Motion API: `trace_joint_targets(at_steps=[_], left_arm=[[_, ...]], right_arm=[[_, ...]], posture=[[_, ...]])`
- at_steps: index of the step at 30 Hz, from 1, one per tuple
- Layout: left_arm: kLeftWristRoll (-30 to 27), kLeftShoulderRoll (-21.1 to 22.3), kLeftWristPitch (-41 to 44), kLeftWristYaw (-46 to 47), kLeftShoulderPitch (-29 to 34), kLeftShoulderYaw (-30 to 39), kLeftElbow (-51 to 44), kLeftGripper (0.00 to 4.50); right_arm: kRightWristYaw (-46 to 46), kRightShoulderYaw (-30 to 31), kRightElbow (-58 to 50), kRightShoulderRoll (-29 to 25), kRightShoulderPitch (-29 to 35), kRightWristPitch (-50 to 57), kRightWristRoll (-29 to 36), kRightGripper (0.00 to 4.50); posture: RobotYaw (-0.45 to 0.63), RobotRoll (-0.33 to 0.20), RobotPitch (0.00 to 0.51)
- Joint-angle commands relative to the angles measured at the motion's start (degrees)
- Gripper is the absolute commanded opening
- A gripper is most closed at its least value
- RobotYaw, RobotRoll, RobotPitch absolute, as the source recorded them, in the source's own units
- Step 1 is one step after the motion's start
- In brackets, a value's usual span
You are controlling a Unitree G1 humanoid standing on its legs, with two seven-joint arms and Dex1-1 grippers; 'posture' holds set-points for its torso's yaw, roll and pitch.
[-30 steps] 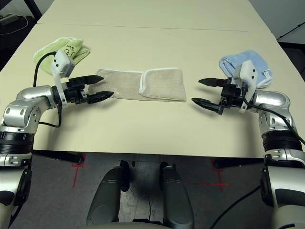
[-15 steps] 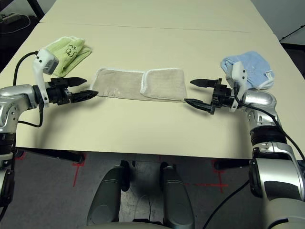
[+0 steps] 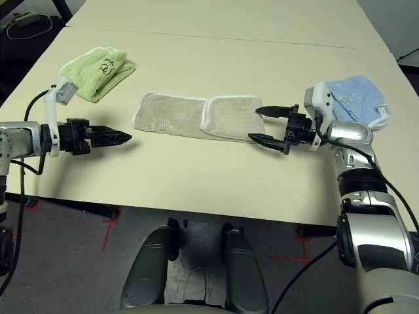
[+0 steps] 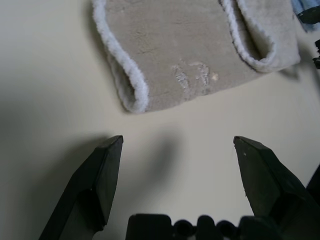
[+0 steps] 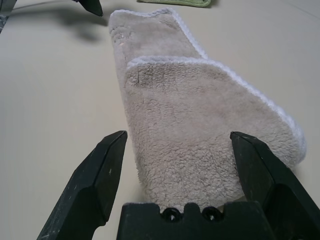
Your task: Fold the towel and set it aside.
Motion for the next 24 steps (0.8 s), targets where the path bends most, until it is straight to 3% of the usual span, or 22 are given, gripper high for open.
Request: trace_joint_targets(at_steps=[1, 10, 19, 24], left_arm=[[-0.8, -0.2, 0.4, 1.1, -0.6, -0.2, 0.0, 4.5], [-0.2, -2.3, -1.3, 2.5, -0.5, -2.8, 2.0, 4.5], [0.8, 0.2, -2.1, 1.4, -0.2, -5.9, 4.1, 4.5], [0.3, -1.4, -2.2, 2.7, -1.0, -4.5, 5.8, 4.5]], right_arm=[[0.2, 0.0, 0.2, -0.5, 0.9, -0.7, -0.5, 4.49], [-0.8, -0.4, -1.0, -0.9, 1.1, -0.6, -0.4, 4.49], [-1.2, -0.3, -1.8, -0.9, 0.7, -0.3, -0.3, 4.49], [-1.3, -0.3, -2.4, -1.1, 1.1, -0.3, -0.3, 4.49]], posture=[[0.09, 0.0, 0.263], [0.08, 0.0, 0.257], [0.07, 0.0, 0.253], [0.07, 0.0, 0.252]])
